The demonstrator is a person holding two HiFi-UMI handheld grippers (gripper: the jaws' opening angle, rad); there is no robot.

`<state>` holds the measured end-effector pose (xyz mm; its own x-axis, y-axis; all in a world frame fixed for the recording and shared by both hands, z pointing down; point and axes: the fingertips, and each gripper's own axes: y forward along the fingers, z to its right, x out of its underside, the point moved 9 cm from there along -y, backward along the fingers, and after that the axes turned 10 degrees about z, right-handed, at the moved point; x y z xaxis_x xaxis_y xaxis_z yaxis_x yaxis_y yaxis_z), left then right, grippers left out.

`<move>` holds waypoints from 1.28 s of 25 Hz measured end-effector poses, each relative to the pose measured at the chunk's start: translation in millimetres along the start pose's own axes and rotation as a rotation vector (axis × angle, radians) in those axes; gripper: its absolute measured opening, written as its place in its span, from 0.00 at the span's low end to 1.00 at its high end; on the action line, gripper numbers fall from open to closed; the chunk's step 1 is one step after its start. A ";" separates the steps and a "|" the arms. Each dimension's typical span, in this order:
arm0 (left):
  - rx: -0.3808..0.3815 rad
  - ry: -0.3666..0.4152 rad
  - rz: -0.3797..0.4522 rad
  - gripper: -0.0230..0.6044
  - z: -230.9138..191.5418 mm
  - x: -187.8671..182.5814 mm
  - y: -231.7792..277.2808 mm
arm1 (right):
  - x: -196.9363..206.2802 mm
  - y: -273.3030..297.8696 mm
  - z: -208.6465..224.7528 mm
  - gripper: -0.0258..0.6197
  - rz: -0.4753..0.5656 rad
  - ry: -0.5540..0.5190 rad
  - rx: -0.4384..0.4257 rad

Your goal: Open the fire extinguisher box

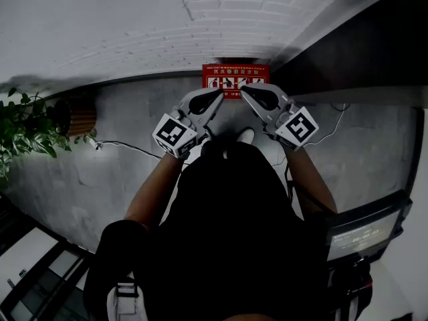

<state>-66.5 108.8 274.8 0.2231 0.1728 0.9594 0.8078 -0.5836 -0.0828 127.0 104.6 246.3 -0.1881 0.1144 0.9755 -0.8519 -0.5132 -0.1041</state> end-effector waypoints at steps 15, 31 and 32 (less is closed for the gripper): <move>-0.399 -0.629 0.066 0.11 -96.9 210.5 -23.8 | 123.1 48.1 76.5 0.06 -0.076 0.081 -0.002; -0.794 -1.067 0.018 0.30 -161.6 466.9 -69.2 | 250.1 60.7 114.3 0.06 -0.040 0.213 0.107; -0.800 -1.077 0.010 0.30 -162.0 473.1 -67.8 | 254.7 61.7 115.8 0.06 -0.036 0.217 0.109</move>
<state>-104.1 101.6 778.0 0.8416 0.4839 0.2401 0.3472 -0.8250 0.4460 83.2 3.5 510.8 -0.2693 0.3080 0.9125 -0.8042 -0.5932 -0.0371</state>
